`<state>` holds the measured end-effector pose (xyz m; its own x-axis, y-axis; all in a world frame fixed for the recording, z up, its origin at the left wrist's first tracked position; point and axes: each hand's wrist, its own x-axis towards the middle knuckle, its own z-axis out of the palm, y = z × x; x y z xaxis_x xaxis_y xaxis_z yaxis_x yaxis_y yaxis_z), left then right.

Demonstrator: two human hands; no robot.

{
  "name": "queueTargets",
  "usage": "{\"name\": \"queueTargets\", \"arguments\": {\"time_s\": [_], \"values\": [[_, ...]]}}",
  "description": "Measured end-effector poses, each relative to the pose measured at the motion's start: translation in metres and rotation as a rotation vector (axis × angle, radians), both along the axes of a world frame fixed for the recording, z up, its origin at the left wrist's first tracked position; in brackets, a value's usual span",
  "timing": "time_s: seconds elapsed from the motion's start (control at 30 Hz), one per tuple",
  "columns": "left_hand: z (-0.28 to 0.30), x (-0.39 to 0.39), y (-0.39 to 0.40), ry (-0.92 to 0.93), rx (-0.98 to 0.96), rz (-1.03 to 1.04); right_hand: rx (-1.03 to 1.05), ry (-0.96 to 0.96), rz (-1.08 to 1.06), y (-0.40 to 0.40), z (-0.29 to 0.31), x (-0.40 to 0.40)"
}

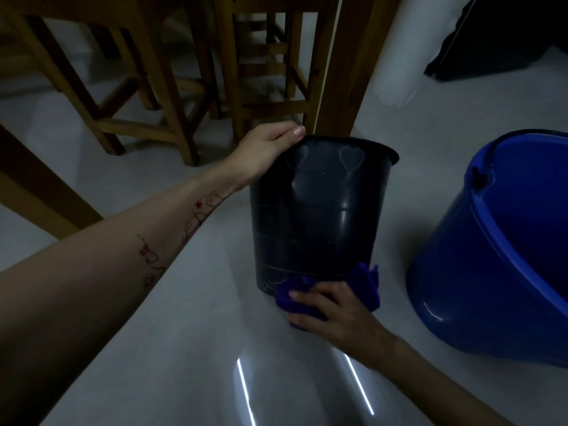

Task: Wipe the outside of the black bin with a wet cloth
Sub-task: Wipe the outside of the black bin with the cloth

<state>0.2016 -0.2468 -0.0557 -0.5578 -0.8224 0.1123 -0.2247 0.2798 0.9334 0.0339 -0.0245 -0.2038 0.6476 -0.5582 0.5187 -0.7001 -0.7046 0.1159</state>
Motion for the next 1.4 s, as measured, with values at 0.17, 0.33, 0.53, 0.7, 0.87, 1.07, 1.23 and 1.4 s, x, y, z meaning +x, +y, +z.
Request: {"name": "queueTargets", "arguments": {"time_s": [0.17, 0.33, 0.53, 0.7, 0.87, 1.07, 1.23, 1.4], "values": [[-0.001, -0.001, -0.005, -0.008, -0.025, 0.005, -0.146, -0.110, -0.246, -0.017, 0.039, -0.035], [0.006, -0.011, -0.002, -0.025, 0.005, -0.062, -0.211, -0.392, -0.505, -0.094, 0.085, -0.048], [0.008, -0.011, -0.004, 0.053, 0.102, -0.024, -0.146, -0.205, -0.286, -0.098, 0.082, 0.005], [0.013, -0.012, 0.000, -0.028, 0.060, -0.038, -0.065, -0.008, -0.083, -0.051, 0.038, 0.017], [0.013, -0.009, 0.003, -0.050, 0.033, -0.041, 0.028, 0.006, -0.005, -0.015, 0.006, 0.014], [0.016, -0.003, 0.001, -0.175, -0.037, -0.120, 0.080, -0.037, -0.059, 0.006, 0.006, 0.005], [0.017, 0.001, 0.011, -0.200, -0.146, -0.092, 0.142, -0.053, -0.100, 0.009, 0.030, -0.003], [0.016, 0.011, 0.036, -0.266, -0.269, -0.038, 0.142, -0.098, -0.152, 0.012, 0.048, -0.016]]}}
